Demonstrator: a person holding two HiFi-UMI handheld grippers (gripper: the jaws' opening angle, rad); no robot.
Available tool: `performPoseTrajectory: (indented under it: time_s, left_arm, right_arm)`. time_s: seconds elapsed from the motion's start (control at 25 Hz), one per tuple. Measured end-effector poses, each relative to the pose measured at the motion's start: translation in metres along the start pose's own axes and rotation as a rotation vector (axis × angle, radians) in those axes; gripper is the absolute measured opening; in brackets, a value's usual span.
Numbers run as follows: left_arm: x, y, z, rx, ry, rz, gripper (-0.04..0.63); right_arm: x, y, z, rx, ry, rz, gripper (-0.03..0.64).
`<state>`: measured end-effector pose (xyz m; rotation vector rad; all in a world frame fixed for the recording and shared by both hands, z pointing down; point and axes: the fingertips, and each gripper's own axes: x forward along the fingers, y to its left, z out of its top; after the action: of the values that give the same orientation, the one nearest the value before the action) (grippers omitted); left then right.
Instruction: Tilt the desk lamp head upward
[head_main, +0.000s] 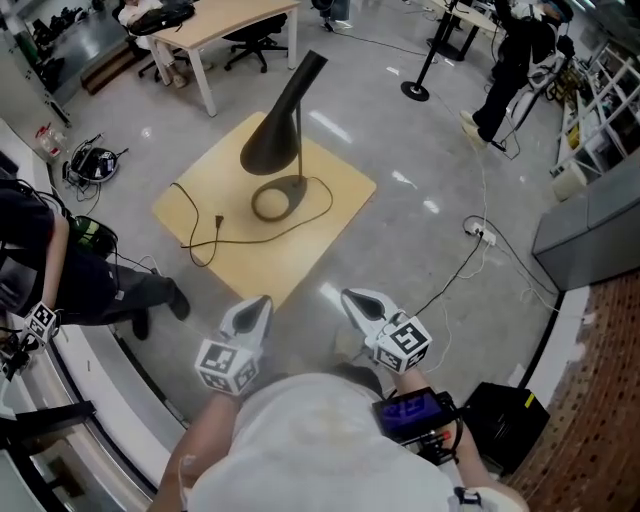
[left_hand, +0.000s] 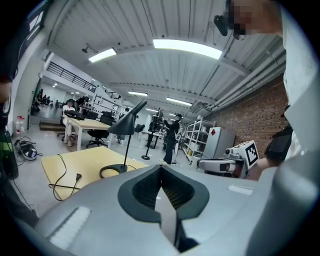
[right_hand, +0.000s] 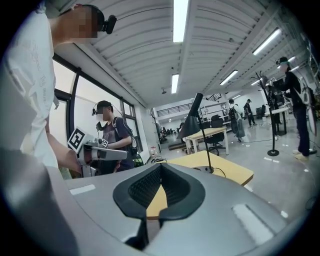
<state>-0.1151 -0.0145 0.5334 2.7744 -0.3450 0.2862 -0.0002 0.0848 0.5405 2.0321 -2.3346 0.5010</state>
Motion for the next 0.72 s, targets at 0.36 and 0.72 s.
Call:
performPoseTrajectory:
  time_s: [0.36,0.72]
  left_arm:
    - [0.064,-0.011,0.022,-0.002,-0.029,0.066,0.002]
    - [0.116,-0.012,0.047,-0.005,-0.052,0.18,0.002]
  right_arm:
    - [0.015,-0.069,0.03,-0.022,-0.009,0.102,0.012]
    - [0.034,-0.126,0.058,-0.058,-0.027,0.233,0.011]
